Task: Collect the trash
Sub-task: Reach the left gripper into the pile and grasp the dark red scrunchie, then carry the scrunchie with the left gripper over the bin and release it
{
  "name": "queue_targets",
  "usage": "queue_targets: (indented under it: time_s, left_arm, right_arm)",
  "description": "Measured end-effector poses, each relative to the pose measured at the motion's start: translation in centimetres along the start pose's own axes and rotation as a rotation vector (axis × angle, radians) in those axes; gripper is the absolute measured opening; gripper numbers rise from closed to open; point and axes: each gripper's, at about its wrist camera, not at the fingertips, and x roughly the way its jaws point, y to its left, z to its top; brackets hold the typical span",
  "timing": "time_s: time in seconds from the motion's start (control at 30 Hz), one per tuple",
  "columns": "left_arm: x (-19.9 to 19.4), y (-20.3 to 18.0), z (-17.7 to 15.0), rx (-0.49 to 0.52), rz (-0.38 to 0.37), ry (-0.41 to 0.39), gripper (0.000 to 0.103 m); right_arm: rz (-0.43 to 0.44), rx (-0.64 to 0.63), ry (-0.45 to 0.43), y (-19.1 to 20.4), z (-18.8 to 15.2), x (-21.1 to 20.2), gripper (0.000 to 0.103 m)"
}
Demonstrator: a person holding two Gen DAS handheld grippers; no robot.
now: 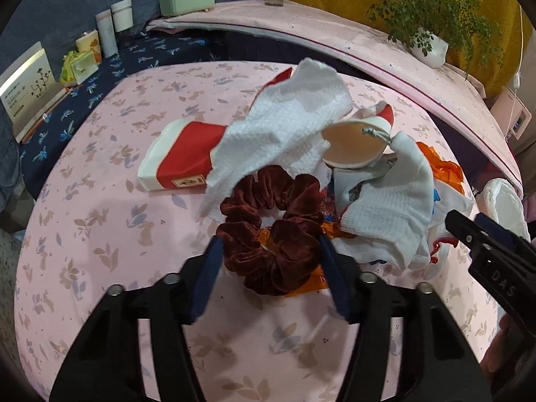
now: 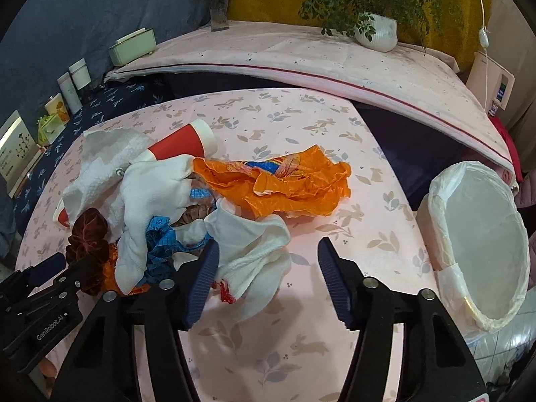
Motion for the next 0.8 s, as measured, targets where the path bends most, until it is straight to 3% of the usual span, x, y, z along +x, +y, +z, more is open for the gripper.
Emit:
queue_targets:
  time_s: [0.07,0.17,0.53,0.8]
  left_arm:
    - [0.0,0.1,-0.1,-0.001,-0.01,0.003,0.029]
    - [-0.6,0.2,-0.2,-0.004,-0.019,-0.004,0.009]
    - [-6.4,-1.0,-0.3,-0.022,-0.035,-0.093,0.007]
    - [-11.3,-6.1,0.1,0.052,-0.12,-0.165,0.007]
  right_arm:
    - [0.025,0.011,0.023,0.0,-0.3,0.5,0.026]
    - [0.048,0.02,0.014,0.0,-0.5,0.2,0.008]
    - [0.085,0.048,-0.113,-2.3,0.0,-6.7,0.006]
    - [0.064,0.093,-0.215,-5.6,0.4,-12.0,0.006]
